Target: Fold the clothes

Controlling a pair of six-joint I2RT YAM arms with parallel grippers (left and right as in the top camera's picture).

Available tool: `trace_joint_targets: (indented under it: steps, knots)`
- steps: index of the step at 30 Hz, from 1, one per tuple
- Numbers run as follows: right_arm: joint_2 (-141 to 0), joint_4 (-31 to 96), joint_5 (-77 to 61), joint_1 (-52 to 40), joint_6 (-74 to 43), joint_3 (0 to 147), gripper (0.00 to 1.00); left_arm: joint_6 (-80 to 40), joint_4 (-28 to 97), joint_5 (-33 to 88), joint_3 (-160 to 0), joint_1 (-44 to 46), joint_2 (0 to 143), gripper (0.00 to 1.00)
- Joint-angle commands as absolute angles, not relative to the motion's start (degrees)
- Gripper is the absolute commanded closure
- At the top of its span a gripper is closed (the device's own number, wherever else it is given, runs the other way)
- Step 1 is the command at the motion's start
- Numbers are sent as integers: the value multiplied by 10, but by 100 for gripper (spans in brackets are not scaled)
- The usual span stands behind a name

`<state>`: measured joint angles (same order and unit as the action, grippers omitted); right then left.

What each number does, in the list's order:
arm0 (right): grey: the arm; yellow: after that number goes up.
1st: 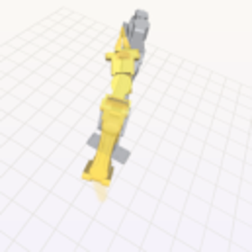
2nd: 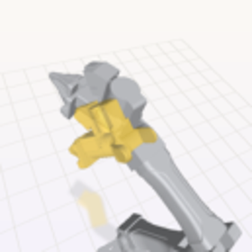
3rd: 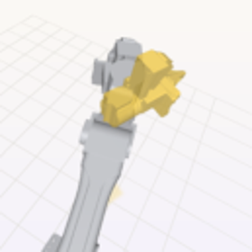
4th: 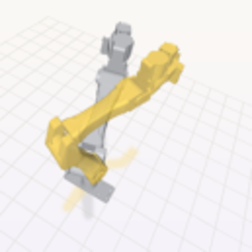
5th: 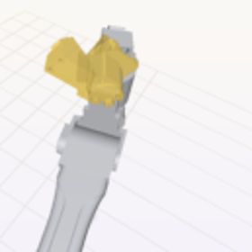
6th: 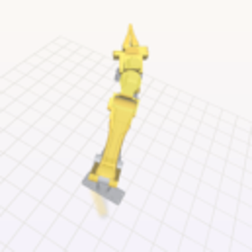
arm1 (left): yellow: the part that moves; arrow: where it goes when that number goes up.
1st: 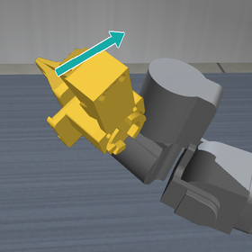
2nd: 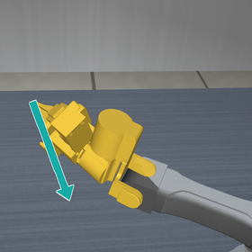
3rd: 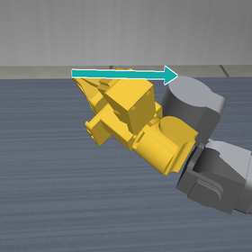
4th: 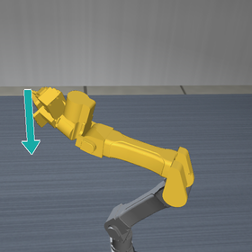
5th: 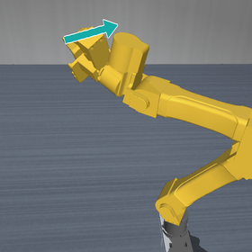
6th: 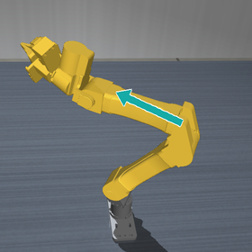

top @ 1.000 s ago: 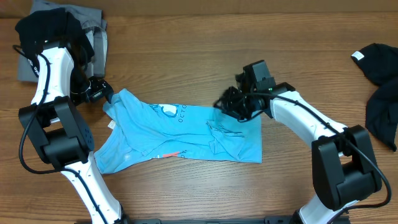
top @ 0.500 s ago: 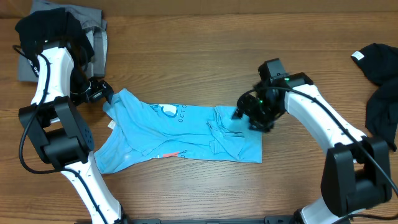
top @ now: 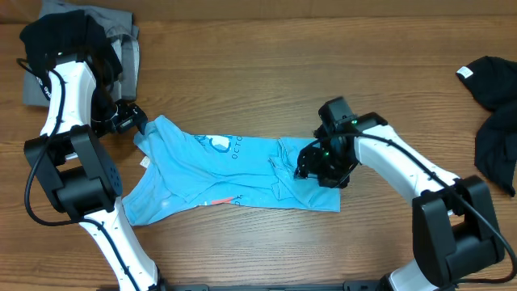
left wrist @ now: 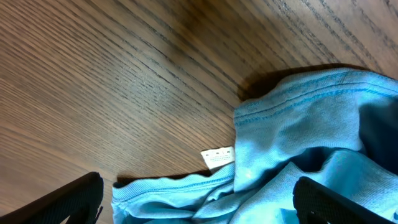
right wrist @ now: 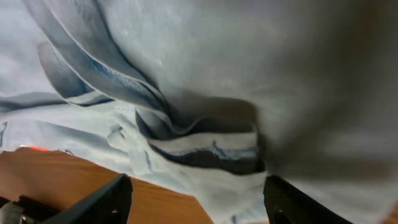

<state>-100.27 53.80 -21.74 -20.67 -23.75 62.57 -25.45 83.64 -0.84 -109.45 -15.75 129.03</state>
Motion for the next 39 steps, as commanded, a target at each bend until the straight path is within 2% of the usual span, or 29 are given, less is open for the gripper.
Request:
trace_joint_targets:
  steps: [1,6,10,13,21,25,26,27,29,33,39]
  knots:
    - [-992,521,-233,-214,-245,605,32,-253,838,-4,-1103,-153,1292,0]
    - [-992,516,-233,-215,-253,602,40,-253,838,-4,-1103,-153,1292,0]
    - [-992,510,-237,-215,-253,602,57,-253,838,-4,-1103,-153,1292,0]
    - [-992,499,-268,-215,-253,602,74,-253,838,-4,-1103,-153,1292,0]
    - [-992,463,-358,-250,-256,602,91,-253,838,-4,-1103,-153,1292,0]
    - [-992,447,-354,-293,-276,602,91,-253,838,-4,-1103,-153,1292,0]
    - [-992,441,-347,-305,-287,602,82,-253,839,-4,-1103,-153,1292,0]
    - [-992,435,-336,-318,-300,602,68,-253,840,-4,-1103,-153,1292,0]
    - [-992,430,-307,-340,-322,602,52,-253,840,-4,-1103,-153,1292,0]
    - [-992,442,-281,-348,-348,604,50,-253,840,-4,-1103,-153,1292,0]
    - [-991,521,-281,-295,-316,651,52,-253,840,-4,-1103,-153,1292,0]
